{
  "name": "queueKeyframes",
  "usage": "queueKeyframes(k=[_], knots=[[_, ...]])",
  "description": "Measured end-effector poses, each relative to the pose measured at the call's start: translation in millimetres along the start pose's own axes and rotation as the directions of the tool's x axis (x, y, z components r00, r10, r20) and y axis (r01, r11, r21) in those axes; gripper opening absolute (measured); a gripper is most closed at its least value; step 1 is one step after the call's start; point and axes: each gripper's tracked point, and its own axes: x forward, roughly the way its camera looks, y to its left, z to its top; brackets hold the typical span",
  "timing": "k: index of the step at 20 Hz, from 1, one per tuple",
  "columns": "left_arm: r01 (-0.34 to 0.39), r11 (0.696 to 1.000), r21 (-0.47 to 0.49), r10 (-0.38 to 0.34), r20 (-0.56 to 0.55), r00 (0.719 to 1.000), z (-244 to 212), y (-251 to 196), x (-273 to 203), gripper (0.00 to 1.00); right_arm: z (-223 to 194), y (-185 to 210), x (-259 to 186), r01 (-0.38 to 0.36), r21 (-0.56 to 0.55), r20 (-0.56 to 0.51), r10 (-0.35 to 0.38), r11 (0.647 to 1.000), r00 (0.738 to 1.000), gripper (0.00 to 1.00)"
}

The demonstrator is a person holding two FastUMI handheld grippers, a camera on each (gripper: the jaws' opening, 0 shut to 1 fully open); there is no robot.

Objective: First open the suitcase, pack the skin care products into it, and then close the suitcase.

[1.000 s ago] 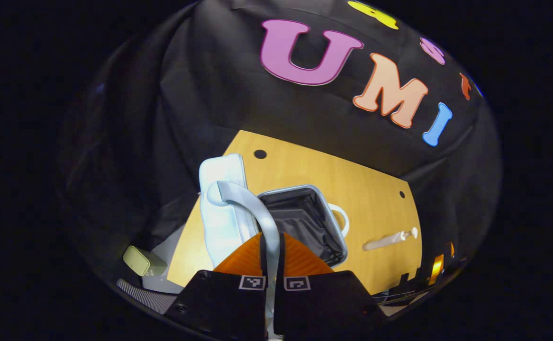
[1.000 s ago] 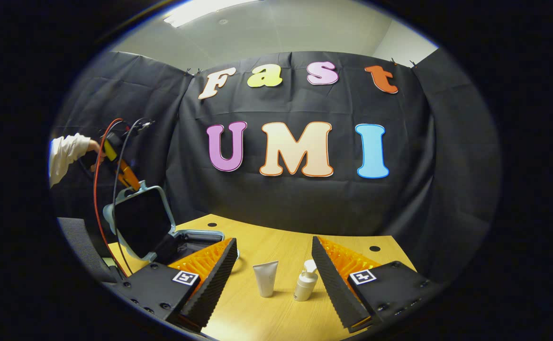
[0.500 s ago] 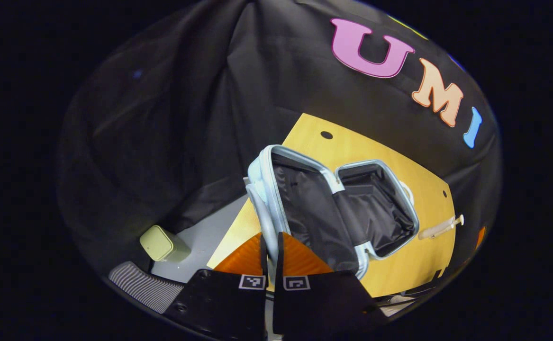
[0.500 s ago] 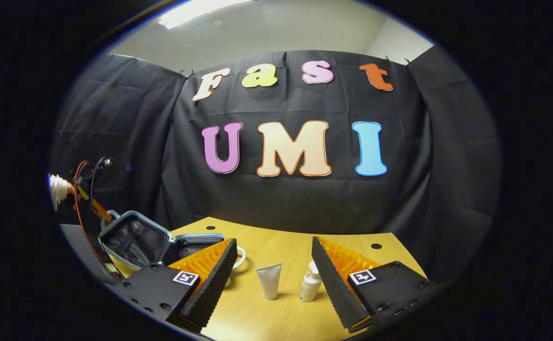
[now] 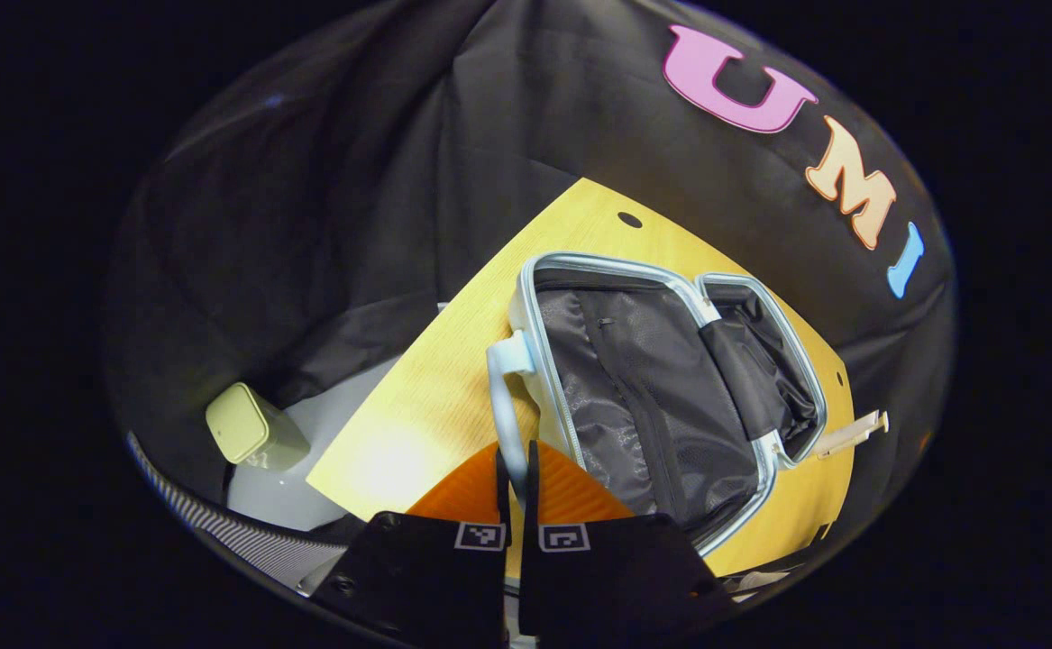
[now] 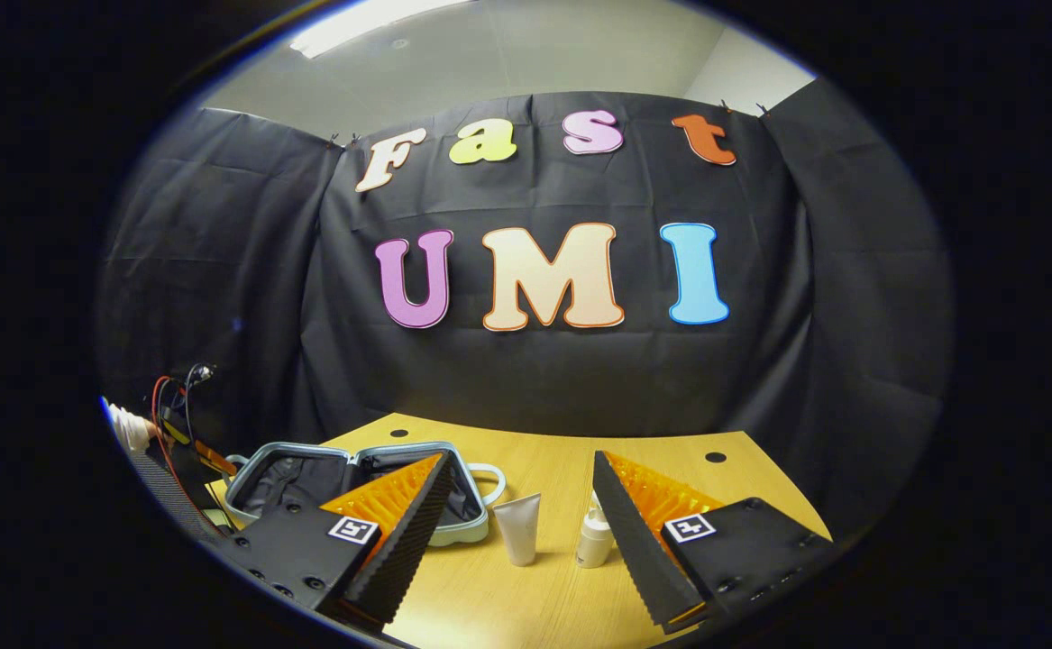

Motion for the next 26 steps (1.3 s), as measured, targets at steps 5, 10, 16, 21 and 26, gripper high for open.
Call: queueKeyframes(k=[5,10,16,21,26], knots=[[-0.036,0.999,-0.004,0.037,0.02,0.999,-6.7,22.4,4.7,0.08,-1.6,-4.3,-0.9,0.018,-0.012,-0.006,-0.018,1.0,1.0,0.99],[-0.189,0.982,0.011,0.185,0.149,0.971,12.2,46.9,-24.2,1.0,-5.1,-6.9,7.2,0.013,-0.017,-0.014,-0.014,1.0,1.0,0.99],[-0.147,0.982,0.121,0.092,0.375,0.922,56.9,-52.0,-88.7,0.96,-14.7,-16.6,18.8,0.009,-0.012,-0.04,-0.009,1.0,0.999,0.99],[0.0,0.966,0.258,-0.135,0.504,0.853,64.1,-212.0,-110.1,0.96,-26.1,-33.9,35.7,0.01,-0.004,-0.062,-0.01,1.0,0.998,0.99],[0.247,0.893,0.376,-0.415,0.476,0.776,22.1,-382.6,-96.3,0.96,-36.9,-54.1,58.5,0.007,-0.017,-0.082,-0.008,1.0,0.997,0.99]])
